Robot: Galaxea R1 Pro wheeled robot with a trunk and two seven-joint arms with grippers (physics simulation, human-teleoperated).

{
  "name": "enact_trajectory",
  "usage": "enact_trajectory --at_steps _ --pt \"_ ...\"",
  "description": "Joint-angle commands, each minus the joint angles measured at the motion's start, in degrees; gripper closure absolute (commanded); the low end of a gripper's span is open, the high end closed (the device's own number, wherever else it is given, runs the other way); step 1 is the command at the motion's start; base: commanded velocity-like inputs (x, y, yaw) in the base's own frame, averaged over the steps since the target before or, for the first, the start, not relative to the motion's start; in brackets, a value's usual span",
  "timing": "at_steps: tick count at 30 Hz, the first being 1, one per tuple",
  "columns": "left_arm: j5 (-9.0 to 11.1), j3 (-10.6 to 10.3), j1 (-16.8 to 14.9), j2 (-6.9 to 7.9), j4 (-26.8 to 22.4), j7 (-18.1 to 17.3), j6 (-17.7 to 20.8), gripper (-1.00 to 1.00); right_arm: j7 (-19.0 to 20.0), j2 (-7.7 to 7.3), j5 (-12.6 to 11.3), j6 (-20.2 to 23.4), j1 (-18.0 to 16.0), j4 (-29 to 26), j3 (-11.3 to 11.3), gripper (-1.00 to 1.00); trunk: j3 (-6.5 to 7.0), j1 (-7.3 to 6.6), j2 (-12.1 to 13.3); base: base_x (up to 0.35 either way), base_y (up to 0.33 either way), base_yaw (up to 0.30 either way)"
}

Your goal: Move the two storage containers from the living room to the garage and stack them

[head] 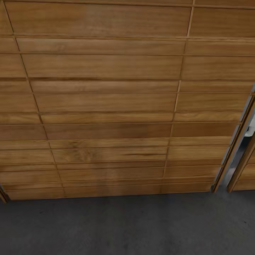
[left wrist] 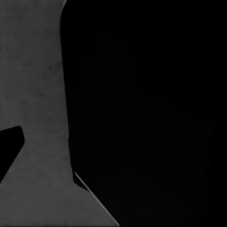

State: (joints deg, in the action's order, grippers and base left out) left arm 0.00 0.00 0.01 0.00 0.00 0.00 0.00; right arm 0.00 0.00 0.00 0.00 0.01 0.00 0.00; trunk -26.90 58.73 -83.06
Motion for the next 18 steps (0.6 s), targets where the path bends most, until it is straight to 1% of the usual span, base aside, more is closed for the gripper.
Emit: enact_trajectory --at_steps 1,13,18 --pt "0.09 0.01 -0.09 0.33 -0.33 0.09 -0.33 -1.00 -0.09 0.18 0.00 -0.33 -0.09 -0.01 0.33 -1.00 -0.03 0.00 -0.02 0.000 0.000 0.000" --pt "0.09 -0.02 -0.09 0.61 -1.96 0.09 -0.79 -1.00 0.05 0.33 -0.58 -2.25 -0.09 0.00 4.21 -1.00 -0.03 0.00 -0.02 0.000 0.000 0.000" --pt "0.09 0.03 -0.09 0.61 -2.01 0.09 -0.79 -1.00 0.06 0.81 -0.45 -2.39 -0.09 0.00 5.83 -1.00 -0.03 0.00 -0.02 0.000 0.000 0.000"
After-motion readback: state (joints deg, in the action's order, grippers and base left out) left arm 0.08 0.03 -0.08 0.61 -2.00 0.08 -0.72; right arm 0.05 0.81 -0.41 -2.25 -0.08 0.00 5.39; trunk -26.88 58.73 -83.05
